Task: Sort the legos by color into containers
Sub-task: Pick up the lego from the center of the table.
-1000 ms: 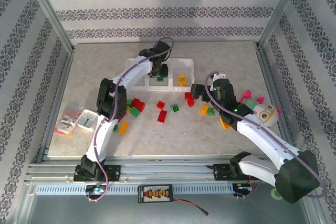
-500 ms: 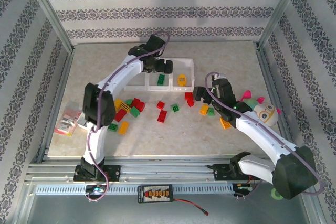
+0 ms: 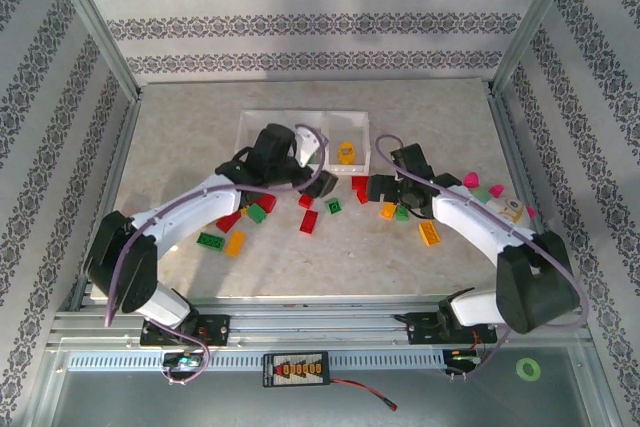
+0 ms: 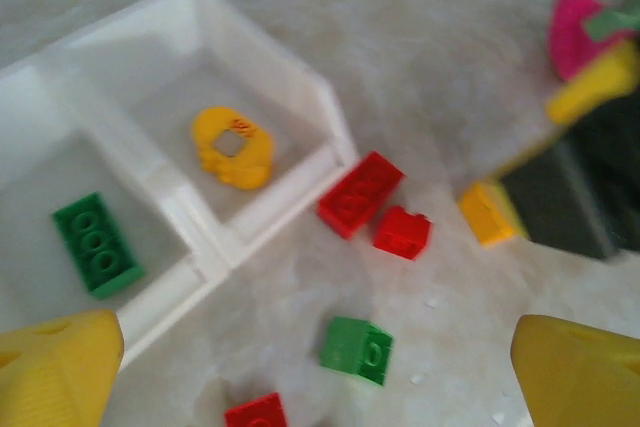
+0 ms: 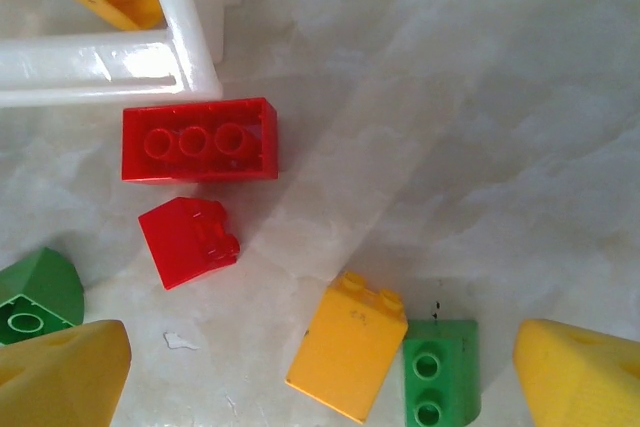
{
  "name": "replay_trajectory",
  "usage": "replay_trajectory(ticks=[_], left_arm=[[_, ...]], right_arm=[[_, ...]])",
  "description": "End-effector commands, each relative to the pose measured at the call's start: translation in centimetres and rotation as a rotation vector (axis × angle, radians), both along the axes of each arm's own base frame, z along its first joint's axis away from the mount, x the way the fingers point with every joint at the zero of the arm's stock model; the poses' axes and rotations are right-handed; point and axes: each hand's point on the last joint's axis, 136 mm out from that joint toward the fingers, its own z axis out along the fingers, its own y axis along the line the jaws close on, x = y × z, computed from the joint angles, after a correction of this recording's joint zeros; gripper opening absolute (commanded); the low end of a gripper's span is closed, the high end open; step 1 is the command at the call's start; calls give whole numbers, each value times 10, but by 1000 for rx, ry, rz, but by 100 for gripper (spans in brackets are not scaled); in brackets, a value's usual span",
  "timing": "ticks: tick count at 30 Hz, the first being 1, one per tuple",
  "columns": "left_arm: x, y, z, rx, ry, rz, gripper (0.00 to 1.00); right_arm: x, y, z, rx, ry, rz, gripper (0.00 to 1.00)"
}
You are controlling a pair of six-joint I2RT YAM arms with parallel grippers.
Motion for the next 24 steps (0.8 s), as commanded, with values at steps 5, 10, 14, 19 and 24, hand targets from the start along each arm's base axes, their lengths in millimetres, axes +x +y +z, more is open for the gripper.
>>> replay_trajectory(ticks=[5, 10, 14, 19, 24], left_arm=[[-35, -19, 27, -49, -276, -174, 99], [-42, -14, 16, -43, -265, -172, 99], [-46, -11, 13, -32, -278, -184, 99], [-47, -5, 11, -31, -291, -158, 99], [-45, -1, 10, -46, -286, -121, 99]], right_arm=[[12, 10, -17, -2, 132, 49, 98], [21, 20, -36, 15, 197, 69, 96], [26, 38, -41, 39, 235, 132, 94], [28, 51, -44, -14, 239, 175, 86], [27, 62, -53, -18, 264, 187, 72]])
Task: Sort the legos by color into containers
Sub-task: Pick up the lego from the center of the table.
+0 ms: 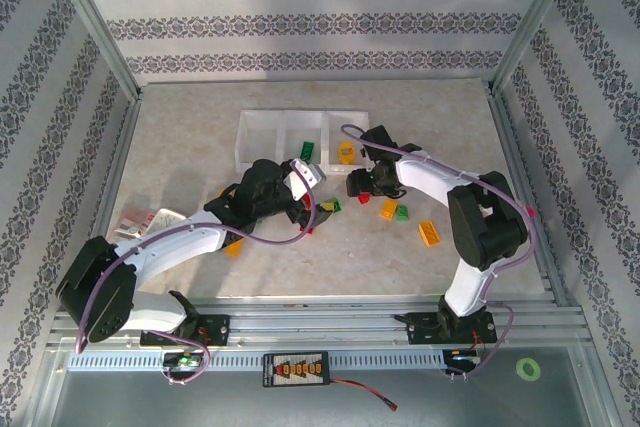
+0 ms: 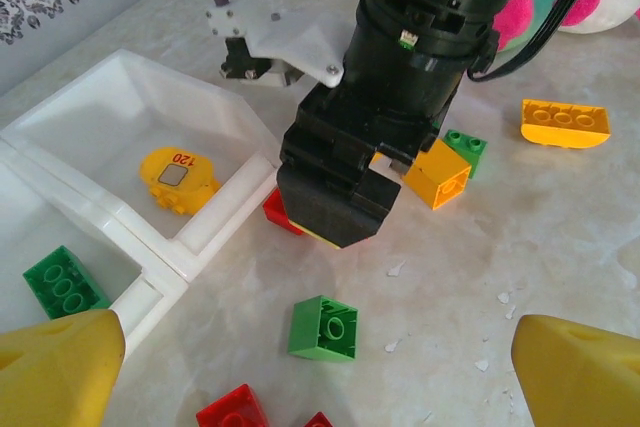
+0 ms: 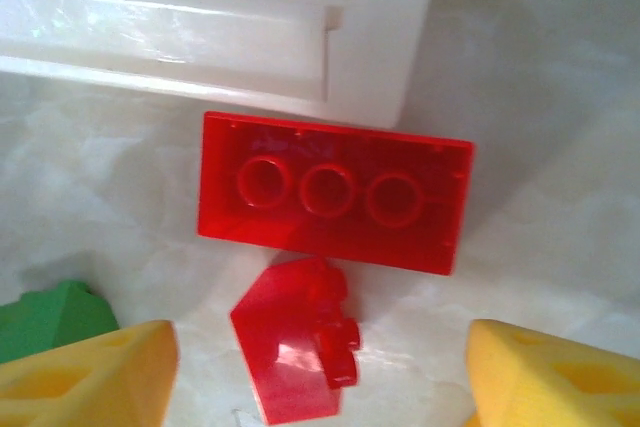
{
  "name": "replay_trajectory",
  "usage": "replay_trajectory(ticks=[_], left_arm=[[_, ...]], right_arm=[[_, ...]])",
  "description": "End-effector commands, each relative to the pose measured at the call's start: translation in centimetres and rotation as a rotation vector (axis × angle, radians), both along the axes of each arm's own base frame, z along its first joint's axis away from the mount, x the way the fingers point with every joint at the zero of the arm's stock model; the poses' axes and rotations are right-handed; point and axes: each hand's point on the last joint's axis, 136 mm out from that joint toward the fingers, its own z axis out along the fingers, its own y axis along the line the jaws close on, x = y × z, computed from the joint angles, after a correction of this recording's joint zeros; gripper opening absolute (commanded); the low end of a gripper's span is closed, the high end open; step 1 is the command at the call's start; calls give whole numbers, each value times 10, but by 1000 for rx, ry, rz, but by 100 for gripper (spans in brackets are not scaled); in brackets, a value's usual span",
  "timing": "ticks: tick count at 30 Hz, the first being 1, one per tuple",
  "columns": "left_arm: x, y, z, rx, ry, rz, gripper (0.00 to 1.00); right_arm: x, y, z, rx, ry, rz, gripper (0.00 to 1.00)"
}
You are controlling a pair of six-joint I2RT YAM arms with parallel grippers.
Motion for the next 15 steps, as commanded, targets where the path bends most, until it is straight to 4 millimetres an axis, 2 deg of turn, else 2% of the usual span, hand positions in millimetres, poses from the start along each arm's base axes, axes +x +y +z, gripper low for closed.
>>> replay_trajectory(ticks=[1, 10, 13, 15], left_arm=[[2, -1, 19, -51, -61, 19, 99], [-1, 4, 18, -46, -74, 25, 99], [-2, 6, 19, -53, -78, 30, 99], [-3, 8, 18, -52, -73, 36, 99]], right_arm=[[-3, 7, -8, -18, 39, 14, 69], [-5, 9, -12, -38, 49, 13, 38], [-5, 10, -4, -34, 32, 15, 29], [-6, 13, 6, -24, 9, 23, 27]])
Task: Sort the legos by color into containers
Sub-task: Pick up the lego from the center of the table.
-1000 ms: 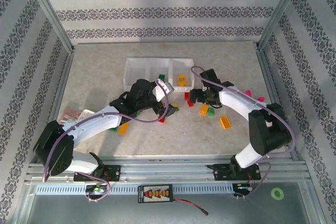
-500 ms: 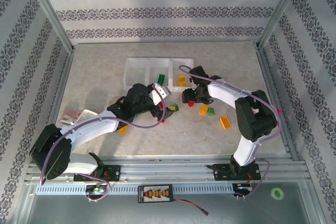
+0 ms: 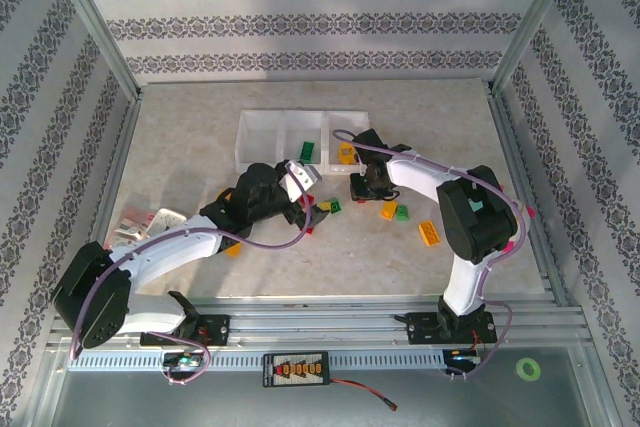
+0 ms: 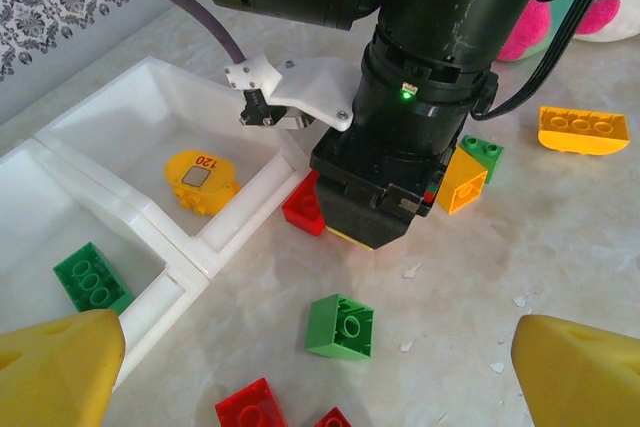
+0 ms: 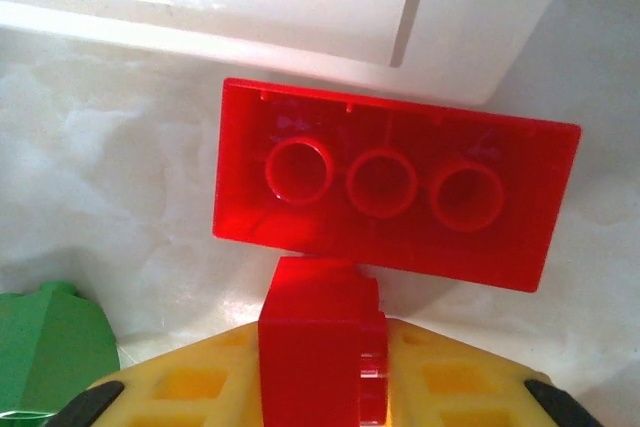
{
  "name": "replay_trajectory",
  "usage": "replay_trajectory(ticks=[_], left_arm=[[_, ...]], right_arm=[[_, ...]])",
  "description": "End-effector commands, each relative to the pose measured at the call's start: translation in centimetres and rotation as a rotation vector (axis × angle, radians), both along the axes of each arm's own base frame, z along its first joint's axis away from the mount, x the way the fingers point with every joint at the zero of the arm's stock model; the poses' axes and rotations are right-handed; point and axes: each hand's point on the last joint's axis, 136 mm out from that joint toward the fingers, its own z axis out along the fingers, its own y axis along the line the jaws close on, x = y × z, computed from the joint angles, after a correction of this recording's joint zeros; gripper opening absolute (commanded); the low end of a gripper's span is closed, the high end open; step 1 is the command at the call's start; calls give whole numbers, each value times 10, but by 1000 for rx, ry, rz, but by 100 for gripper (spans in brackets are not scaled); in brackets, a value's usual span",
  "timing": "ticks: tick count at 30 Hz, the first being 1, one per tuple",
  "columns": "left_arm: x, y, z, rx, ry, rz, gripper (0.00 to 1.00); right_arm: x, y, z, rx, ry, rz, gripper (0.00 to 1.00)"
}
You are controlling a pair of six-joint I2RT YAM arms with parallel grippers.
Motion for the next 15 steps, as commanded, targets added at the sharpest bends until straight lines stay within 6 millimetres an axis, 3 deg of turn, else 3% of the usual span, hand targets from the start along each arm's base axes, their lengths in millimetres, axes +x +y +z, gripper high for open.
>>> replay_trajectory(ticks=[1, 6, 15], left_arm=[[-1, 1, 16, -46, -44, 11, 99], [-4, 18, 17, -68, -37, 82, 99], [-15, 70, 1, -82, 4, 273, 99]], right_arm=[[1, 7, 27, 11, -52, 8, 26], [10, 40, 64, 81, -157, 75, 24], [57, 131, 128, 248, -434, 179, 23]])
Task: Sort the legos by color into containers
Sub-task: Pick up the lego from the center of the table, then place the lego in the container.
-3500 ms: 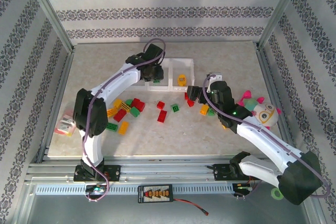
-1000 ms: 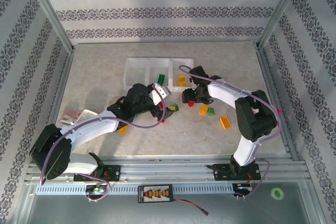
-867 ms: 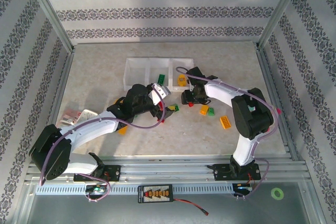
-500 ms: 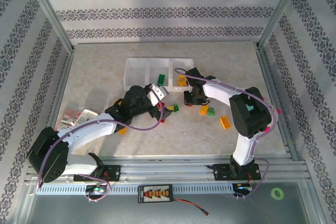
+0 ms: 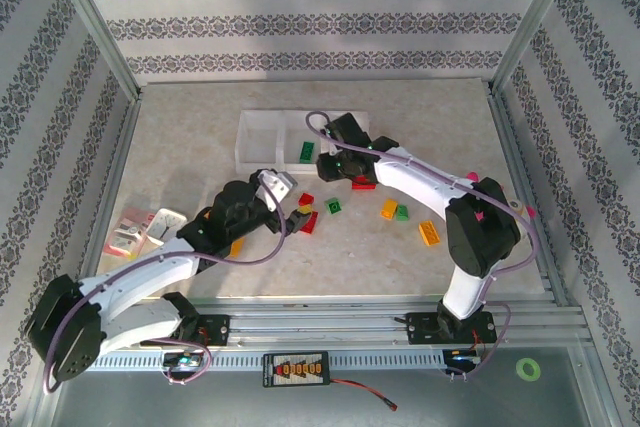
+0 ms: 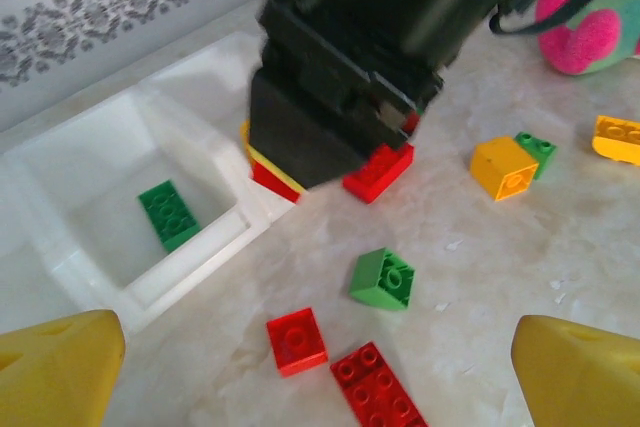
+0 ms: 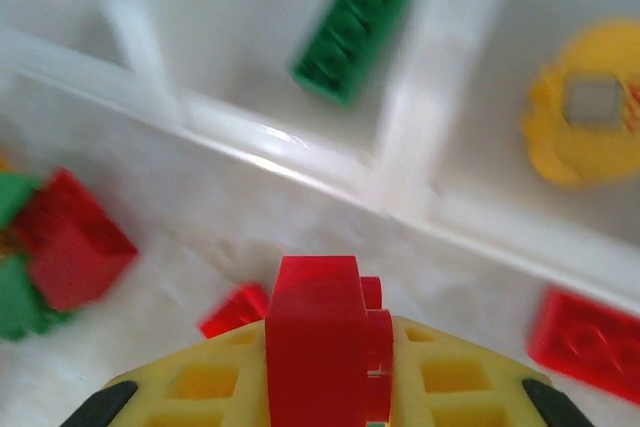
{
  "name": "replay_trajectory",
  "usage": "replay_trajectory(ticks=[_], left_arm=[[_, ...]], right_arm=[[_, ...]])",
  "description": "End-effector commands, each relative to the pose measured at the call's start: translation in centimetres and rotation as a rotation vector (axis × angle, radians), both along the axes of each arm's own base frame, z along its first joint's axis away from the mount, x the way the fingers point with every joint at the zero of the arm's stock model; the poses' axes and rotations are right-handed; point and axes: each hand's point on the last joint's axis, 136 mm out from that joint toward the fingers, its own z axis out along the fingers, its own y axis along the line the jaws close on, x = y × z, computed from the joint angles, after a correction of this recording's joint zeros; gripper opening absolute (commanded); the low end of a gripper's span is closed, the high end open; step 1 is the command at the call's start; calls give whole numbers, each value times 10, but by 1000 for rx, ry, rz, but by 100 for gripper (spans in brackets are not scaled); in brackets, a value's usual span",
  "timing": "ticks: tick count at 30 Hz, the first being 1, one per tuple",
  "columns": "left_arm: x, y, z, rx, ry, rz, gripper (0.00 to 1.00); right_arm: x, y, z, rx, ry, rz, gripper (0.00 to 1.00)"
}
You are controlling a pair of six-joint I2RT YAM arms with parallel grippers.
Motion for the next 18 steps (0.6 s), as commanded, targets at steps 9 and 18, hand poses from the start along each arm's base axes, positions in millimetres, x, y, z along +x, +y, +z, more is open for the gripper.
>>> replay_trajectory(ticks=[9, 18], left_arm=[[-10, 59, -9, -56, 57, 259, 99], [-13, 75, -17, -31, 80, 326, 99]], right_arm=[[74, 106, 40, 169, -240, 80, 21], [113, 148, 17, 188, -262, 54, 21]])
